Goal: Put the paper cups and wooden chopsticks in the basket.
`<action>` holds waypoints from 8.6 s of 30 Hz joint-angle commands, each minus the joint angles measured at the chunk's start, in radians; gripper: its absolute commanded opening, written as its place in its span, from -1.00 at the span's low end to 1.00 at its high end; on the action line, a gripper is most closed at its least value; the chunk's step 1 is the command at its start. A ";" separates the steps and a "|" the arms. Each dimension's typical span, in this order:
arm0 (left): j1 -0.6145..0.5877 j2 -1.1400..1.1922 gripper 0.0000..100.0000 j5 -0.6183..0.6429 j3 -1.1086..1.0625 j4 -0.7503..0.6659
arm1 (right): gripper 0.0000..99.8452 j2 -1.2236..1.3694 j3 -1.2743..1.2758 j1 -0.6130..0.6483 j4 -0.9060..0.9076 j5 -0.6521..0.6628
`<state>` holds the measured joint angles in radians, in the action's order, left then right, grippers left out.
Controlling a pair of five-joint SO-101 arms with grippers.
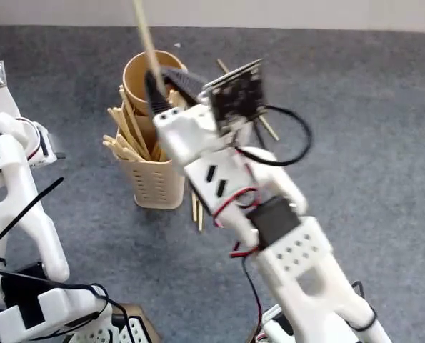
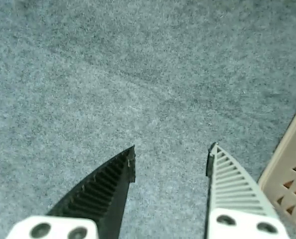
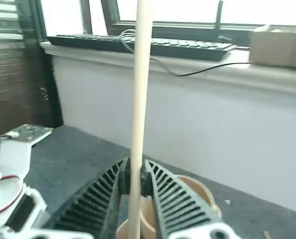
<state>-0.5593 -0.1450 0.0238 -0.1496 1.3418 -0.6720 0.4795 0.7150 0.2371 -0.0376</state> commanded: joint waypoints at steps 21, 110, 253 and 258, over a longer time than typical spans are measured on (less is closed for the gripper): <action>-0.015 -0.008 -0.49 -0.031 -0.021 -0.015 | -0.71 0.058 0.318 0.041 -0.157 0.189; -0.013 -0.010 -0.49 -0.031 -0.110 -0.104 | -0.99 0.369 -0.463 -0.532 0.823 0.204; -0.012 -0.018 -0.49 -0.031 -0.131 -0.101 | -0.94 0.395 0.496 -0.213 0.220 -0.055; -0.012 -0.016 -0.49 -0.031 -0.131 -0.101 | -0.96 0.400 0.481 -0.196 0.223 -0.054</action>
<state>-0.5669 -0.1450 0.0038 -0.2862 1.2421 -0.2639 1.0088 0.5186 0.4503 -0.1005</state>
